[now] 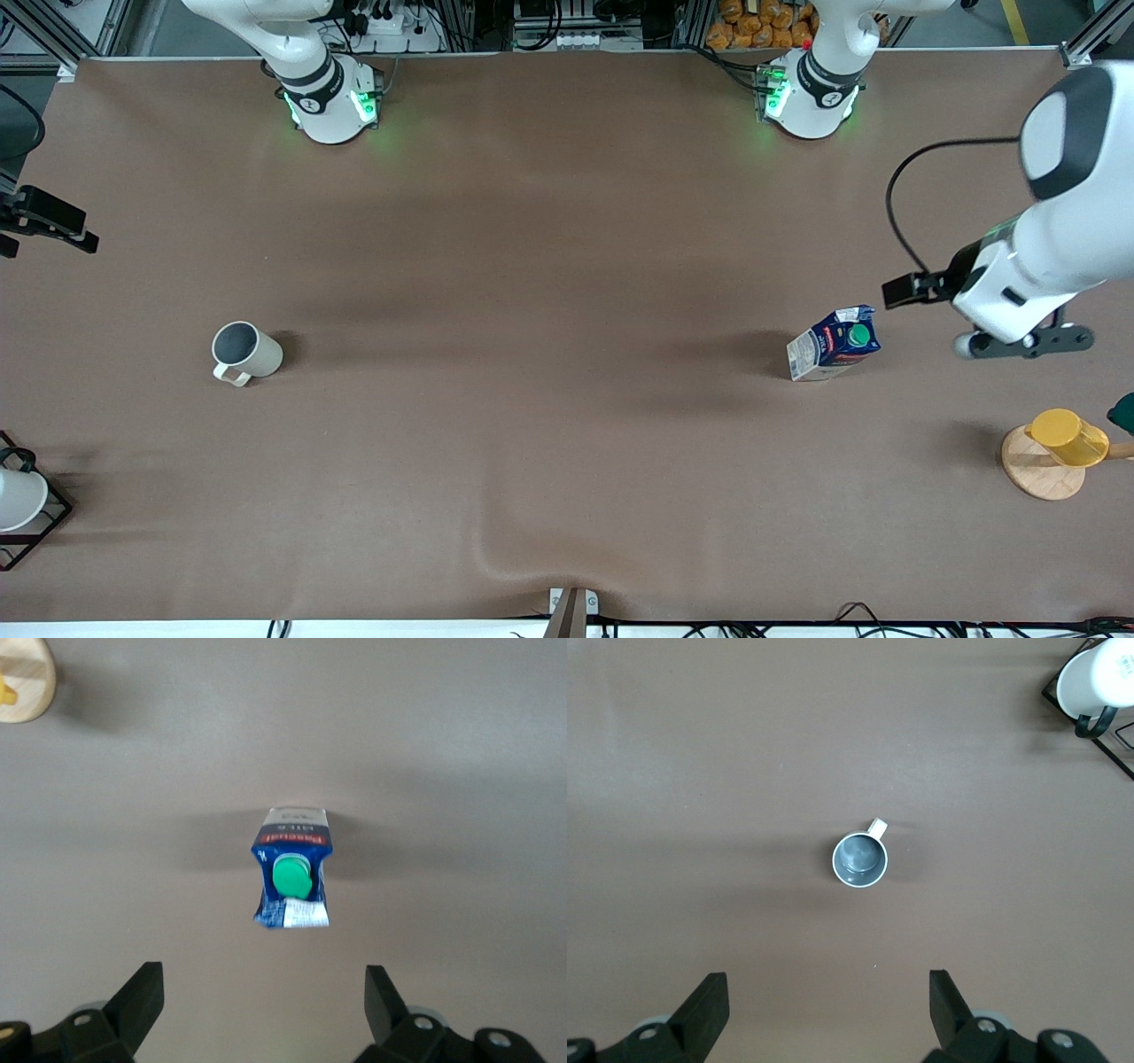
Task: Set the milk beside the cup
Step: 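Reach to the blue milk carton and grasp it with the left gripper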
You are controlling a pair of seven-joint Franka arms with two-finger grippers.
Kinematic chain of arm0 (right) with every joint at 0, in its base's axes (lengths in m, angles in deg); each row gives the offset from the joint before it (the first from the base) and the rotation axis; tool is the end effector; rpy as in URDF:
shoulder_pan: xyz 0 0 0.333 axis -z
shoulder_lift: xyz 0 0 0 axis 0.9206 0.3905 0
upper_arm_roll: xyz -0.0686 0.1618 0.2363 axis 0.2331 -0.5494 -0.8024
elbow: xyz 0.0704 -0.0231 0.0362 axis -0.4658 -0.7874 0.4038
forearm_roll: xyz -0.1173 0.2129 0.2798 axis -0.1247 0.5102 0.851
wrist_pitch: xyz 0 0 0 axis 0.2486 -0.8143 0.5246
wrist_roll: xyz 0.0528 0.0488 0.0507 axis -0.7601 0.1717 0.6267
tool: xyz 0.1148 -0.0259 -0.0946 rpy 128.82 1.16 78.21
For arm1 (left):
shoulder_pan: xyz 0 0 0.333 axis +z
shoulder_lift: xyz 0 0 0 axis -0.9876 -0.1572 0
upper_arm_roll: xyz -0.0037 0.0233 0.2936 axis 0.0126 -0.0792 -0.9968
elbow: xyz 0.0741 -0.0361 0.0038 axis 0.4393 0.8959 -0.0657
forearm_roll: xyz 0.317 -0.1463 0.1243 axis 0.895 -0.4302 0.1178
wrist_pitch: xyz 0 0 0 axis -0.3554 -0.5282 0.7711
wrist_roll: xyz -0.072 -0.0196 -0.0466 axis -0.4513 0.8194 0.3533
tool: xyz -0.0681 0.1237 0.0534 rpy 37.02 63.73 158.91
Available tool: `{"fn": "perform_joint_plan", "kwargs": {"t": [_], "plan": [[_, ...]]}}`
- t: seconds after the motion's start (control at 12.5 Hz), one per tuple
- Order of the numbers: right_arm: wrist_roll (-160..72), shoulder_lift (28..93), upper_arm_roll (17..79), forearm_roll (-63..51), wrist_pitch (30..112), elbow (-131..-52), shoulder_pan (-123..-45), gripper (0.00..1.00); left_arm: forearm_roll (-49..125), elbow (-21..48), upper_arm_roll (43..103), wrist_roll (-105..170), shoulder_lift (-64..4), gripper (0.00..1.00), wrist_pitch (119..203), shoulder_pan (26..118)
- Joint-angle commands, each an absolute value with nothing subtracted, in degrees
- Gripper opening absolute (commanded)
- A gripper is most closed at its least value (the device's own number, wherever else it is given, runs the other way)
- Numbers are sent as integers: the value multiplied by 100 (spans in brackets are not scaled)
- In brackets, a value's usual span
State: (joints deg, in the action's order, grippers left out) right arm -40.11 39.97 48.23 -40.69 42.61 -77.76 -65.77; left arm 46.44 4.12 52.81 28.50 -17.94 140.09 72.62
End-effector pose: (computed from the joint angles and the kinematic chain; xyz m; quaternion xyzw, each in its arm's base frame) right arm 0.5393 -0.0588 0.5627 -0.9997 -0.0197 0.0097 0.0145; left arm 0.5822 -0.0668 0.4364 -0.9971 -0.0377 0.0659 0.0077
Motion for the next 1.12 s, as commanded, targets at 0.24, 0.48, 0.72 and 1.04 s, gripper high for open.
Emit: {"fn": "perform_joint_plan", "kwargs": {"t": [0.24, 0.48, 0.72, 1.04], "plan": [[-4030, 4918, 4768, -4163, 4245, -7632, -6561, 100, 4584, 1775, 5395, 2194, -1612, 100, 15344, 7243], [-4004, 5271, 4768, -4075, 4455, -7667, -6473, 100, 4610, 2046, 5448, 1981, -1629, 100, 15676, 7234], [-3987, 5702, 4768, -4101, 4893, -7685, -6420, 100, 4627, 2372, 5448, 1990, -1638, 100, 16099, 7243], [-2968, 6246, 4768, -4014, 5254, -7694, -6052, 100, 4627, 2408, 5448, 2068, -1778, 100, 16118, 7287]]}}
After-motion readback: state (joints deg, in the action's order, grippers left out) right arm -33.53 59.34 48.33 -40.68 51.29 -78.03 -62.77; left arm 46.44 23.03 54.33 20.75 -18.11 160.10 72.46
